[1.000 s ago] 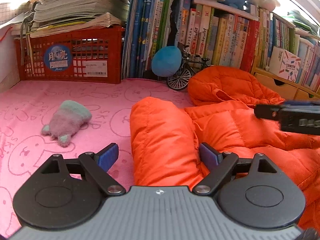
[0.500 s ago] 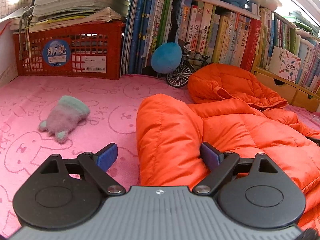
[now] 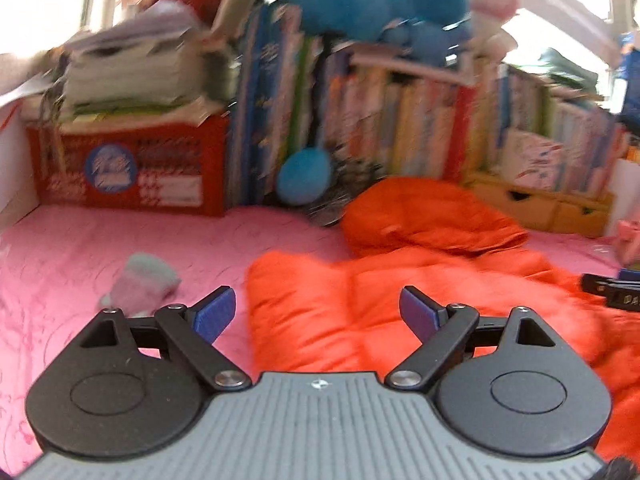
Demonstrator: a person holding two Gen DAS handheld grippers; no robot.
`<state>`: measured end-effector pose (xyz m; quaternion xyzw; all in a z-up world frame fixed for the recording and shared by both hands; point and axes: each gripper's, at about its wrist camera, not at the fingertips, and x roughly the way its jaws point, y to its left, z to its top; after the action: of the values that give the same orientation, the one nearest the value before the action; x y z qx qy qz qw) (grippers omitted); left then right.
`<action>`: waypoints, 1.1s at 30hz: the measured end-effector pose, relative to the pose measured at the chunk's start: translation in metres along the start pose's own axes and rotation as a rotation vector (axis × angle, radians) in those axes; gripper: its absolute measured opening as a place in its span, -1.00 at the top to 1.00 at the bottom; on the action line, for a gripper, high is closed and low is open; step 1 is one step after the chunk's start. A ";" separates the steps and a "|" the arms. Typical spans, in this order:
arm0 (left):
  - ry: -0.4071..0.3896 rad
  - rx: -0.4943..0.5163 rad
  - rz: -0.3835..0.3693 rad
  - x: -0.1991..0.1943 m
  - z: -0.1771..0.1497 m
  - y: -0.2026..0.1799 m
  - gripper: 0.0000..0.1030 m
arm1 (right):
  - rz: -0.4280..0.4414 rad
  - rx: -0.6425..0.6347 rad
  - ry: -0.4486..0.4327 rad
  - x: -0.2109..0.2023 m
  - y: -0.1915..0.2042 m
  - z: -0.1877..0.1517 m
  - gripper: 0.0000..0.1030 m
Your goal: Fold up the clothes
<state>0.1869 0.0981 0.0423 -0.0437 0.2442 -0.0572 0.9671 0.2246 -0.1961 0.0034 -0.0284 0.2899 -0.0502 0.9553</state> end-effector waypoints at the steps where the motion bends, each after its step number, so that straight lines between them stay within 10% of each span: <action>1: -0.006 0.019 0.001 -0.001 0.001 -0.006 -0.79 | 0.015 -0.012 -0.003 -0.004 0.001 -0.002 -0.34; 3: -0.018 0.057 0.004 -0.004 0.004 -0.018 -0.79 | 0.045 -0.037 -0.009 -0.013 0.003 -0.005 0.11; 10: 0.051 0.092 -0.057 0.011 0.020 -0.065 -0.79 | 0.150 -0.091 0.004 -0.032 0.004 -0.011 0.12; 18: 0.147 0.154 -0.182 0.061 0.008 -0.130 -0.83 | 0.267 -0.013 -0.115 -0.052 -0.034 0.056 -0.47; 26: 0.157 0.198 -0.216 0.071 -0.011 -0.132 -0.96 | 0.186 -0.207 -0.090 0.046 0.003 0.133 -0.79; 33: 0.160 0.221 -0.238 0.077 -0.020 -0.133 -1.00 | 0.200 -0.026 0.083 0.164 0.005 0.158 -0.59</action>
<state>0.2329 -0.0450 0.0039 0.0391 0.3055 -0.2008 0.9300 0.4486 -0.2057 0.0440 -0.0095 0.3311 0.0482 0.9423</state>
